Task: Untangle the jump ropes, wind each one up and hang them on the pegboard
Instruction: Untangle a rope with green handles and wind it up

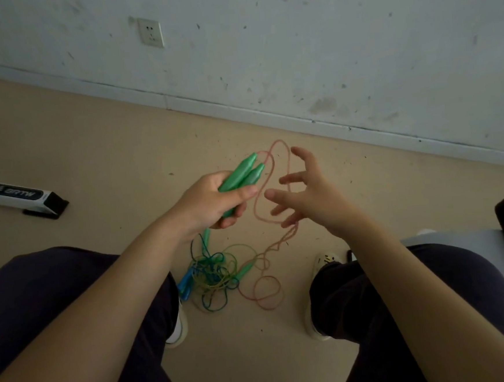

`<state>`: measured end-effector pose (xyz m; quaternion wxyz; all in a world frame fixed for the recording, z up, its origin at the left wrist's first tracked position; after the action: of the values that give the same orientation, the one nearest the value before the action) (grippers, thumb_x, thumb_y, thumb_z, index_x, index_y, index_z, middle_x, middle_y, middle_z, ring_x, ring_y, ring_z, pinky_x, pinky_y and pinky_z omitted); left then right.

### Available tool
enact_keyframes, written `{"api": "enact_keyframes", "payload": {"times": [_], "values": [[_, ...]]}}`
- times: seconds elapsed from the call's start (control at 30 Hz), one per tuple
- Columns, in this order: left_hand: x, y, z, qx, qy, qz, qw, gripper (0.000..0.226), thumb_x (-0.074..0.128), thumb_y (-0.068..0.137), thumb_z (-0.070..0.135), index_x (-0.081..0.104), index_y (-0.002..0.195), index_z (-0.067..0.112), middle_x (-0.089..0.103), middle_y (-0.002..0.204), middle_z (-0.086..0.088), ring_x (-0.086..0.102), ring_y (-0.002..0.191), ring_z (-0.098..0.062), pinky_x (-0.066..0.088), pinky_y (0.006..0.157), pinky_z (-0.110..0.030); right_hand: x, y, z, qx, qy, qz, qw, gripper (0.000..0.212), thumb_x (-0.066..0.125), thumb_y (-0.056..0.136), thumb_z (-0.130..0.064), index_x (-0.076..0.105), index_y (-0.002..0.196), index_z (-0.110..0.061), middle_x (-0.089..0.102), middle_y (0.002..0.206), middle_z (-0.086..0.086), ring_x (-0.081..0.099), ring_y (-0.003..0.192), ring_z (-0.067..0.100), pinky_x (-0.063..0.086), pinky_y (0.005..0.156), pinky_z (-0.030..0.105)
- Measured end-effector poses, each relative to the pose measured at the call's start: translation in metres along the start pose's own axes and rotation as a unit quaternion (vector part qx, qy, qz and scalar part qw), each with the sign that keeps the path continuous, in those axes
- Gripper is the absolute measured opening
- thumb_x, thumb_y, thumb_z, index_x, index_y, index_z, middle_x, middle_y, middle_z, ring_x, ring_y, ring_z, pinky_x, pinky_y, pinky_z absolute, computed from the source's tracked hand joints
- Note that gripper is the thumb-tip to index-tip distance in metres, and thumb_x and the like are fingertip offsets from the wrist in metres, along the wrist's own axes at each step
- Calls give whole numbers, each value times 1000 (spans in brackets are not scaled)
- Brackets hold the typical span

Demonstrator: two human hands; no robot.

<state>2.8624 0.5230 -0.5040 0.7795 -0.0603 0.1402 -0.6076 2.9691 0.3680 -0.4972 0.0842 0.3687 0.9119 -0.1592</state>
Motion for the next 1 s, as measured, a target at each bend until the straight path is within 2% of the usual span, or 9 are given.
{"api": "enact_keyframes", "payload": {"times": [0.1, 0.2, 0.27, 0.33, 0.4, 0.5, 0.77, 0.93, 1.0], "values": [[2, 1, 1, 11, -6, -5, 1000, 26, 67, 94, 29, 63, 102, 4, 56, 64, -3, 44, 45, -13, 33, 39, -20, -5, 2, 1, -45, -62, 28, 997, 97, 80, 75, -40, 18, 150, -41, 31, 150, 5, 52, 125, 22, 53, 97, 45], [4, 1, -2, -12, 10, -22, 1000, 26, 69, 92, 30, 65, 106, 7, 57, 62, 0, 43, 46, -13, 33, 41, -22, -7, 0, -5, -109, -123, 42, 985, 83, 73, 72, -59, 37, 145, -40, 38, 149, -7, 36, 136, 8, 35, 112, 39], [8, -1, -5, -36, 8, -63, 997, 33, 71, 90, 32, 64, 110, 7, 56, 63, 0, 42, 48, -15, 31, 43, -23, -5, 1, -8, -125, -101, 15, 987, 54, 69, 84, -47, 57, 132, -26, 57, 135, -7, 50, 124, 4, 41, 107, 37], [12, -3, -6, -49, -9, -105, 993, 40, 73, 83, 38, 64, 108, 8, 54, 63, 0, 40, 45, -14, 29, 42, -22, -1, 1, -11, -128, -34, -22, 991, 30, 64, 93, -26, 66, 115, -7, 71, 106, 5, 67, 96, 11, 53, 88, 31], [13, -4, -5, -55, -19, -131, 990, 46, 74, 76, 43, 64, 106, 10, 54, 63, 0, 38, 43, -13, 28, 42, -21, 4, -1, -11, -116, 22, -45, 992, 23, 61, 94, -16, 64, 106, 4, 67, 76, 14, 64, 64, 20, 54, 64, 27], [12, -5, -6, -58, -17, -154, 986, 42, 72, 77, 42, 67, 104, 11, 54, 63, 0, 40, 45, -14, 28, 42, -21, 2, -2, -12, -97, 50, -40, 993, 18, 62, 94, -10, 62, 99, 7, 55, 56, 10, 47, 46, 16, 42, 46, 23], [15, -4, -5, -39, -17, -143, 989, 32, 60, 91, 39, 61, 95, 7, 60, 65, -4, 49, 44, -14, 31, 38, -20, -9, 0, -10, -77, 76, 7, 994, 15, 63, 94, -14, 63, 96, 0, 57, 59, 7, 43, 47, 19, 38, 45, 26], [-8, 4, -4, 6, -163, 85, 983, 25, 54, 99, 35, 59, 94, 10, 55, 62, 2, 39, 42, -10, 30, 38, -20, -24, 4, -5, -56, 83, 94, 990, 16, 63, 93, -7, 56, 104, 3, 58, 73, 12, 48, 49, 17, 39, 44, 29], [-14, 6, -8, -1, -125, 140, 982, 24, 55, 101, 33, 60, 94, 10, 55, 64, 1, 38, 41, -9, 29, 39, -21, -22, 5, -3, -44, 28, 84, 995, 15, 67, 90, -6, 60, 100, 2, 61, 77, 12, 48, 49, 12, 40, 45, 25]]}}
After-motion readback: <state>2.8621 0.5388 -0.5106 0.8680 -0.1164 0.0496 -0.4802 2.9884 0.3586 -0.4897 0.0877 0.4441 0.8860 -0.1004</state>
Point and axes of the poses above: each hand's wrist, its own y-axis towards the middle knuckle, its own x-axis out of the palm, z = x × y, the point moved 4 cm from there along y, towards the middle knuckle
